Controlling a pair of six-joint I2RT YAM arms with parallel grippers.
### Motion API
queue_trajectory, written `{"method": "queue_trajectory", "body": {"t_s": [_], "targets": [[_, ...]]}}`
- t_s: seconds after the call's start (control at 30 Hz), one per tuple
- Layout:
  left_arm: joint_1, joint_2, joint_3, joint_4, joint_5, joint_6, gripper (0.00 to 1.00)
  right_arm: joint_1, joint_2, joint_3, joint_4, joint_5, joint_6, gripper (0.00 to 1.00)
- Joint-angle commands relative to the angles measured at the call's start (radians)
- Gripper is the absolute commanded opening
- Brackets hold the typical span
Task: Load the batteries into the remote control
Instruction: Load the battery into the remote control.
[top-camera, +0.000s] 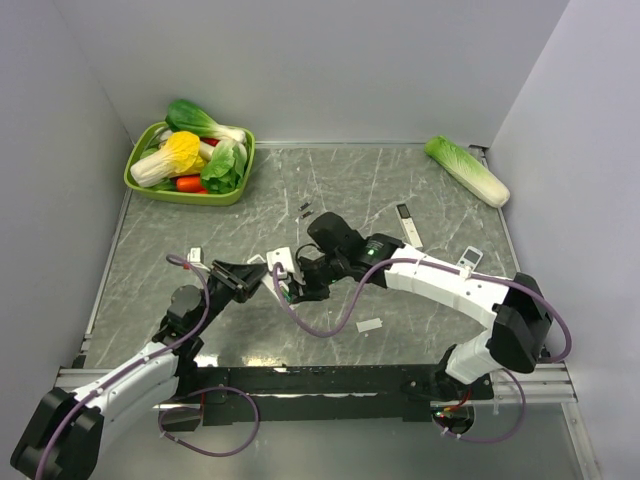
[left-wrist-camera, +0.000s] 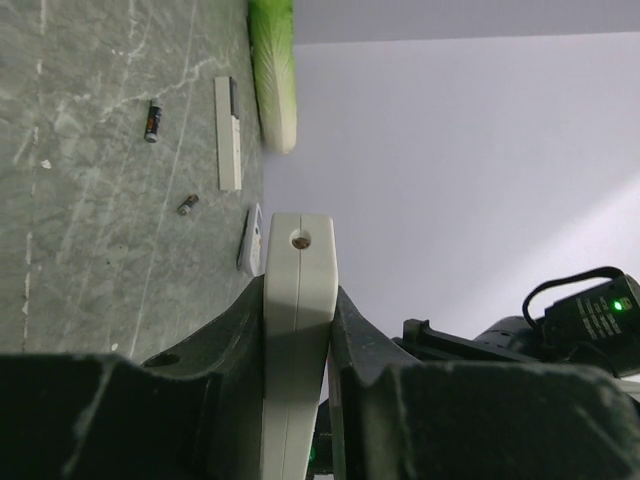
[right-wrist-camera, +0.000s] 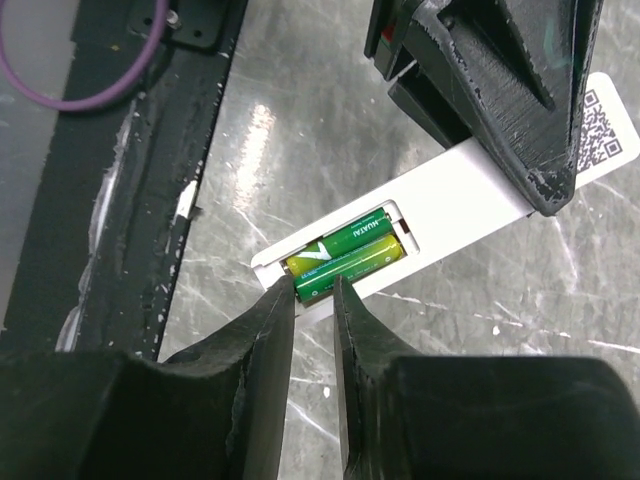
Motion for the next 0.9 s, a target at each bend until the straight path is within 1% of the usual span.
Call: {"method": "queue_trajectory", "body": {"t_s": [0.0, 0.07, 0.23, 0.3, 0.4, 0.5, 0.6, 0.7, 0.73, 0.77, 0.83, 0.87], "targets": [[-0.018, -0.063, 0.071, 0.340, 0.063, -0.221, 0.01, 0.024, 0.105, -0.019, -0.047, 0.209, 0.006, 0.06], [-0.018, -0.073, 0.082, 0.323, 0.066, -0.217, 0.02, 0.026, 0.112, -0.027, -0.032, 0.244, 0.027, 0.01], [-0.018, -0.088, 0.087, 0.306, 0.070, -0.210, 0.02, 0.026, 0.102, -0.044, 0.039, 0.249, 0.061, 0.01], [-0.018, -0.093, 0.088, 0.301, 0.070, -0.209, 0.01, 0.037, 0.107, -0.029, 0.031, 0.275, 0.061, 0.01], [-0.018, -0.100, 0.094, 0.298, 0.071, -0.201, 0.02, 0.055, 0.118, -0.013, 0.013, 0.304, 0.044, 0.03], [-0.018, -0.106, 0.120, 0.246, 0.083, -0.157, 0.02, 0.061, 0.121, -0.005, -0.001, 0.320, 0.046, 0.05], [-0.018, -0.114, 0.137, 0.167, 0.085, -0.065, 0.02, 0.063, 0.107, 0.016, -0.036, 0.303, 0.069, 0.08], [-0.018, -0.122, 0.121, 0.107, 0.059, 0.035, 0.02, 0.061, 0.075, 0.019, -0.027, 0.287, 0.112, 0.10], [-0.018, -0.119, 0.111, 0.105, 0.053, 0.050, 0.01, 0.061, 0.070, 0.019, -0.024, 0.290, 0.142, 0.11], [-0.018, -0.114, 0.102, 0.123, 0.045, 0.067, 0.01, 0.061, 0.059, 0.016, -0.018, 0.300, 0.156, 0.15], [-0.017, -0.097, 0.085, 0.125, 0.039, 0.093, 0.01, 0.058, 0.052, 0.018, -0.007, 0.307, 0.196, 0.18], [-0.018, -0.091, 0.078, 0.135, 0.033, 0.105, 0.01, 0.054, 0.049, 0.022, -0.004, 0.312, 0.210, 0.23]]}}
